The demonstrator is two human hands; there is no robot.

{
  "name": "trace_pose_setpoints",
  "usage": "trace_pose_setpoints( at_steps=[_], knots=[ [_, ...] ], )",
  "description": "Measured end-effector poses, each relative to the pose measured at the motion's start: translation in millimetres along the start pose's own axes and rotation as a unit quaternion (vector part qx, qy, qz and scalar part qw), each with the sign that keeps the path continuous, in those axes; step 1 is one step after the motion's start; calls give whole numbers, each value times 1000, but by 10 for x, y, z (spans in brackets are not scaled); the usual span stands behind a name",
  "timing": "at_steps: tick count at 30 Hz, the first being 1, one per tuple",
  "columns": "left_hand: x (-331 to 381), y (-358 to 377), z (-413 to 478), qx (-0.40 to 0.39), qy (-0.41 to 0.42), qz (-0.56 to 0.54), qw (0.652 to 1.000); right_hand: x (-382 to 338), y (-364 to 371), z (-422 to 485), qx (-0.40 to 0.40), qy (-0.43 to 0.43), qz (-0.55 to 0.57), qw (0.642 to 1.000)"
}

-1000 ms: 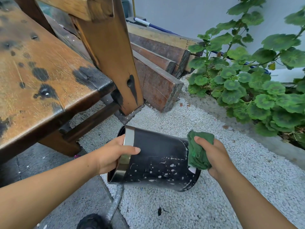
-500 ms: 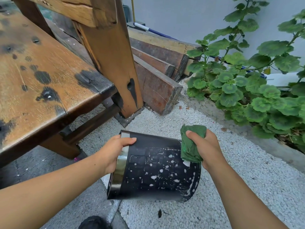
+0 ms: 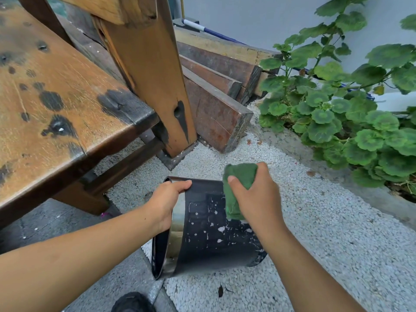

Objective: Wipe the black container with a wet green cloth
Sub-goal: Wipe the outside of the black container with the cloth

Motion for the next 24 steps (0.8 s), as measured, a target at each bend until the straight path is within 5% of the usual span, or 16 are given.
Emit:
trace_pose_setpoints(
  at_steps=[3, 14, 24],
  knots=[
    [42, 86, 5, 2, 10, 4, 1000, -311, 140, -69, -24, -54, -96, 994],
    [102, 427, 1, -72, 15, -2, 997, -670, 630, -294, -51, -152, -127, 979],
    [222, 278, 12, -5, 80, 68, 994, -138, 531, 44, -65, -89, -165, 980]
  ],
)
Point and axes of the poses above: each hand's wrist, its own z-axis towards the middle knuckle, its own y-axis out of the palm, x = y × z, the point moved 10 cm from there along z, towards the middle knuckle, and after that the axes turned 8 degrees about -y, right-handed, at the moved point
